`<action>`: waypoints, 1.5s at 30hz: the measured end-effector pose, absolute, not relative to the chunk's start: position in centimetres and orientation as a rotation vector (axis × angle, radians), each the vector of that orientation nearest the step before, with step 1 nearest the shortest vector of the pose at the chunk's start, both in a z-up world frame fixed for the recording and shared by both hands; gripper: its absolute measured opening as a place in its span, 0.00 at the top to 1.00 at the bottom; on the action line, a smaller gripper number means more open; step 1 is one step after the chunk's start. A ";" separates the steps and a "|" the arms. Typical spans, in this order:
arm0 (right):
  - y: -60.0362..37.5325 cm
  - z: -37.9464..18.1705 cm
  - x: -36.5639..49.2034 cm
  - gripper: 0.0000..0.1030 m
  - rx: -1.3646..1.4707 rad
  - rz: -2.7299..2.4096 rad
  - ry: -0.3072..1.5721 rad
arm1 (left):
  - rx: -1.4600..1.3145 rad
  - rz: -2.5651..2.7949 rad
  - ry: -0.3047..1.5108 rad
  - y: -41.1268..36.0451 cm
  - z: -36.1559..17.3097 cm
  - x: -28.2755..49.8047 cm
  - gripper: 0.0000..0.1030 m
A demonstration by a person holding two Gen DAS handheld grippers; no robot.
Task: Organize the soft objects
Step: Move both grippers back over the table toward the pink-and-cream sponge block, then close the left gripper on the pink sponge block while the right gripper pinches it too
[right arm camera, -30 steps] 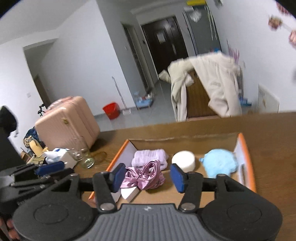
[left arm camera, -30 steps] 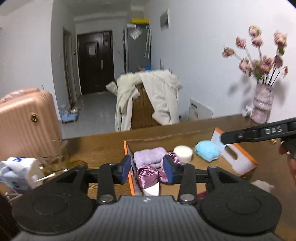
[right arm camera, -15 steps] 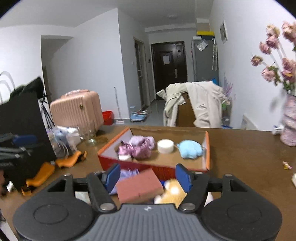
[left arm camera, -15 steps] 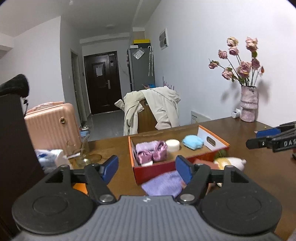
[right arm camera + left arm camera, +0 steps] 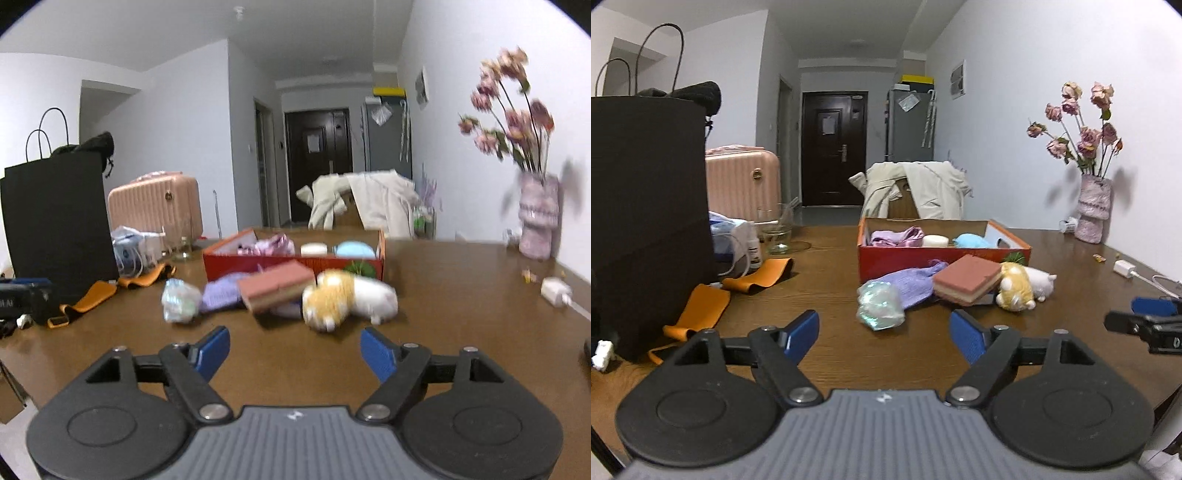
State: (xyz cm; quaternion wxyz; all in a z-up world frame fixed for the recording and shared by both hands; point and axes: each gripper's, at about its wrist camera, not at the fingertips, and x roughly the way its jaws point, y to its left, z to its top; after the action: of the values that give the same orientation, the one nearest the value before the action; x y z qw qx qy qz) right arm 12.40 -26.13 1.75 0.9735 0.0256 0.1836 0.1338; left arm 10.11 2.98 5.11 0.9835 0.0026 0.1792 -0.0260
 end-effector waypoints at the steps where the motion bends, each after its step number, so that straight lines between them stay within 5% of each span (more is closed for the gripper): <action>1: -26.2 1.4 12.4 0.25 0.063 0.266 0.382 | 0.005 -0.044 0.358 3.0 5.1 10.1 0.21; 15: -25.5 -0.7 16.8 0.27 0.190 0.292 0.429 | 0.026 -0.105 0.461 -0.6 2.7 17.5 0.20; 33: -26.1 0.0 34.3 0.55 0.295 0.377 0.469 | 0.073 -0.263 0.503 -5.8 0.5 29.6 0.21; 39: -25.6 -1.5 38.9 0.74 0.355 0.406 0.537 | -0.030 -0.373 0.573 -5.4 -0.5 32.1 0.50; 40: -25.6 -1.9 39.2 0.81 0.373 0.417 0.552 | -0.054 -0.386 0.586 -5.2 -0.6 32.4 0.52; 45: -25.9 -2.1 39.1 0.83 0.401 0.426 0.586 | -0.159 -0.414 0.609 -3.9 -0.7 32.9 0.54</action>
State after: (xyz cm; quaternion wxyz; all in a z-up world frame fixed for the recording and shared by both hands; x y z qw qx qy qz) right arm 39.11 -25.88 -2.14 0.9155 0.1950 0.2847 0.2067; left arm 32.94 -3.91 -0.73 0.9299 -0.0777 0.2972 -0.2023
